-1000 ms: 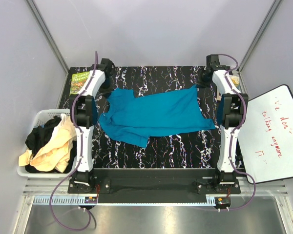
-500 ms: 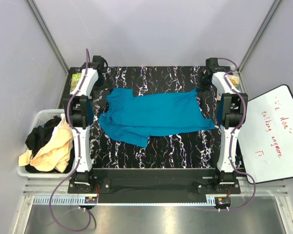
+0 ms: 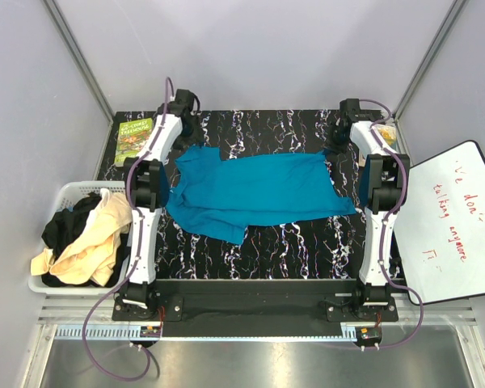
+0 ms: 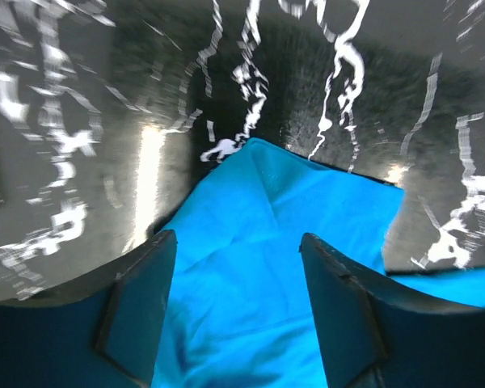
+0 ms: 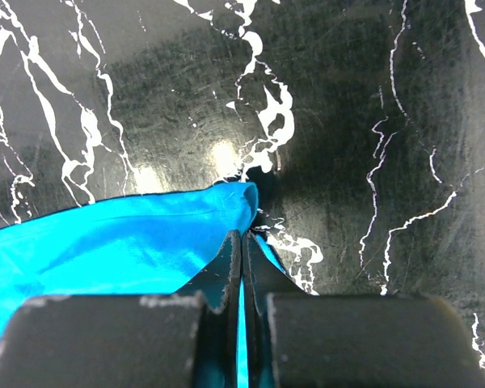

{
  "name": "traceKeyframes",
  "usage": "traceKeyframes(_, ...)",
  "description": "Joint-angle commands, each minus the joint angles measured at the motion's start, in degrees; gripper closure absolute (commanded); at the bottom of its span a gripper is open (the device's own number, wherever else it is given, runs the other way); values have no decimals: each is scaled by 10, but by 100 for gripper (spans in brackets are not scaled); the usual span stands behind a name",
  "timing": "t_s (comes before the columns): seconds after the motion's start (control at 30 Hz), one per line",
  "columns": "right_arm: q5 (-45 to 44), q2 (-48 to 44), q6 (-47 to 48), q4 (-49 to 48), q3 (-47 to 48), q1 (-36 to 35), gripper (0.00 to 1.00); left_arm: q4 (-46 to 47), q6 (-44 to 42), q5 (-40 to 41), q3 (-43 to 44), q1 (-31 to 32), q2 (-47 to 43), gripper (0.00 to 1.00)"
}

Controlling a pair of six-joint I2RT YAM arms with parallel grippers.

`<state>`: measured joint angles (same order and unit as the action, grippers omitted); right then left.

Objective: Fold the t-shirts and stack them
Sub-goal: Flatten out the tshirt

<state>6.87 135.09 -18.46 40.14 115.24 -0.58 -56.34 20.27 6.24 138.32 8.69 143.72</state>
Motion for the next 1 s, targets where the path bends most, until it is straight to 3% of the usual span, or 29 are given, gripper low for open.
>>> traceKeyframes(0.0, 16, -18, 1, -14, 4, 2, 100, 11, -5, 33, 25, 11, 31, 33)
traceKeyframes(0.1, 21, -13, 0, -14, 10, 2, 100, 20, -1, 41, 24, 12, 37, 31)
traceKeyframes(0.23, 25, -9, -1, -14, 15, 2, 100, 25, 1, 52, 30, 12, 47, 35)
traceKeyframes(0.27, 27, -9, 0, -14, 15, 2, 100, 25, 1, 55, 30, 12, 50, 40)
traceKeyframes(0.33, 27, -8, 0, -14, 13, 2, 100, 25, 2, 61, 30, 12, 53, 56)
traceKeyframes(0.37, 29, -8, -1, -14, 12, 2, 100, 25, 4, 62, 28, 12, 54, 77)
traceKeyframes(0.43, 29, -9, -1, -14, 10, 2, 100, 25, 6, 73, 20, 12, 47, 100)
traceKeyframes(0.63, 27, -11, -2, -15, 10, 2, 100, 24, -1, 96, -5, 8, 12, 100)
traceKeyframes(0.77, 21, -25, -3, -13, 23, 2, 100, 25, 0, 112, -24, 4, -61, 100)
traceKeyframes(0.97, 19, -39, -7, 5, 96, 2, 100, 23, 13, 99, 18, -15, -130, 100)
